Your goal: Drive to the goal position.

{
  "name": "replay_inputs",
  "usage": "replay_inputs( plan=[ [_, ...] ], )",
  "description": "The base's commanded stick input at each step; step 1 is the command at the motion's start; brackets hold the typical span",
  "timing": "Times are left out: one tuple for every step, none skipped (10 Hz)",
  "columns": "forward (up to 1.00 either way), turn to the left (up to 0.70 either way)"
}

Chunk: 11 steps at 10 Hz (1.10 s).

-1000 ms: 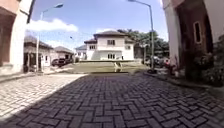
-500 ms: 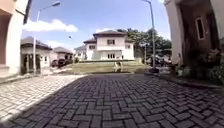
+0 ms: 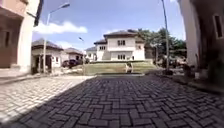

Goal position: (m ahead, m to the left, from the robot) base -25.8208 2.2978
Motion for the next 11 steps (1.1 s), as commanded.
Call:
replay_inputs(
  plan=[
    [0.5,0.5],
    [0.5,0.5],
    [0.5,0.5],
    [0.5,0.5],
    [0.5,0.5],
    [0.5,0.5],
    [0.5,0.5],
    [0.5,0.5],
    [0.5,0.5],
    [0.5,0.5],
    [0.5,0.5]
  ],
)
